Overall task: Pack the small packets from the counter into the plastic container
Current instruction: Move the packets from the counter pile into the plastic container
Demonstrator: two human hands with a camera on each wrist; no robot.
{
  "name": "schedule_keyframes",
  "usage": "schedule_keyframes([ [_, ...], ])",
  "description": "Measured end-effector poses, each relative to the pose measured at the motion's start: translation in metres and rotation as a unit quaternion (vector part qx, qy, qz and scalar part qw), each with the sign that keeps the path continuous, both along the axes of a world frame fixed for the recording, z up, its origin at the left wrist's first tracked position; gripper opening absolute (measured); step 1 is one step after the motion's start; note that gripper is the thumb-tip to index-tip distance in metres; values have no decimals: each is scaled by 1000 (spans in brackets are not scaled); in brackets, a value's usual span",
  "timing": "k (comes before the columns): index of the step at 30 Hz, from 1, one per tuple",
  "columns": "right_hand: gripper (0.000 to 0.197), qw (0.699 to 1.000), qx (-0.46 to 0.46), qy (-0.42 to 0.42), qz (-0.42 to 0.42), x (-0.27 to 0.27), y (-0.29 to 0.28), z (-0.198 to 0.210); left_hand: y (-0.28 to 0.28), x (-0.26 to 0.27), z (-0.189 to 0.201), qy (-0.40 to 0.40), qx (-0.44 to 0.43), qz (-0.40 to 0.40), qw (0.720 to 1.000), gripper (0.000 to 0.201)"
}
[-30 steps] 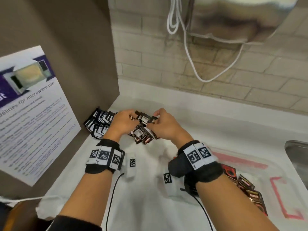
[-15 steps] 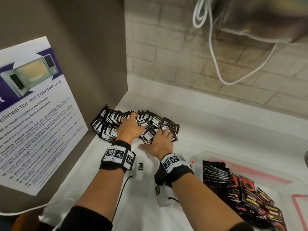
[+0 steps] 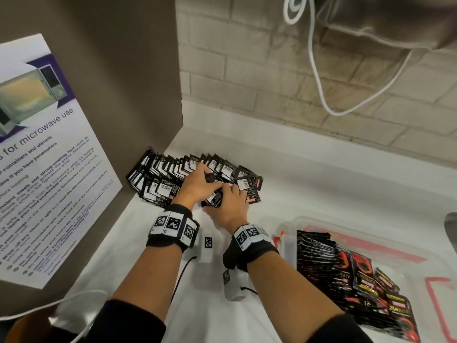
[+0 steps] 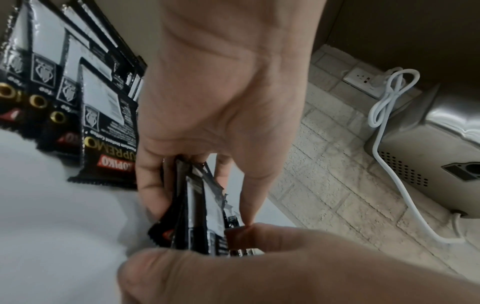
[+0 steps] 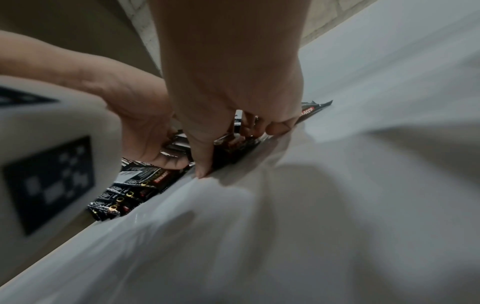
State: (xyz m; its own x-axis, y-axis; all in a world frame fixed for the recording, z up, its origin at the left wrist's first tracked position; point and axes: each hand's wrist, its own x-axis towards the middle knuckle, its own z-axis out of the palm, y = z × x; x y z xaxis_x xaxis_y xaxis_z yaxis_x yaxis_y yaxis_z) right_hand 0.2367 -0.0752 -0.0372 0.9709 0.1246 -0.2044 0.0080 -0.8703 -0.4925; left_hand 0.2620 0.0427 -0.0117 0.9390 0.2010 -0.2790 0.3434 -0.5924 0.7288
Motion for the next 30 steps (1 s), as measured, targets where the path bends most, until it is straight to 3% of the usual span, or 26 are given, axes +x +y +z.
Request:
schedule_keyframes([
  [9, 74, 991, 126, 22, 24, -7, -8, 3, 9, -11, 13, 48, 4, -86, 995, 39],
  [15, 90, 989, 135, -42, 40, -13, -9, 27, 12, -22, 43, -26, -1, -79, 997, 39],
  [21, 102, 952, 295, -77, 29, -18, -12, 68, 3, -28, 82, -91, -87, -80, 989, 34],
  [26, 77, 956, 251, -151, 22, -20, -30, 96, -12, -32, 107, -103, -152, -80, 980, 28],
  [30, 68, 961, 192, -199, 23, -24, -53, 116, -27, -41, 124, -107, -163, -125, 973, 38],
])
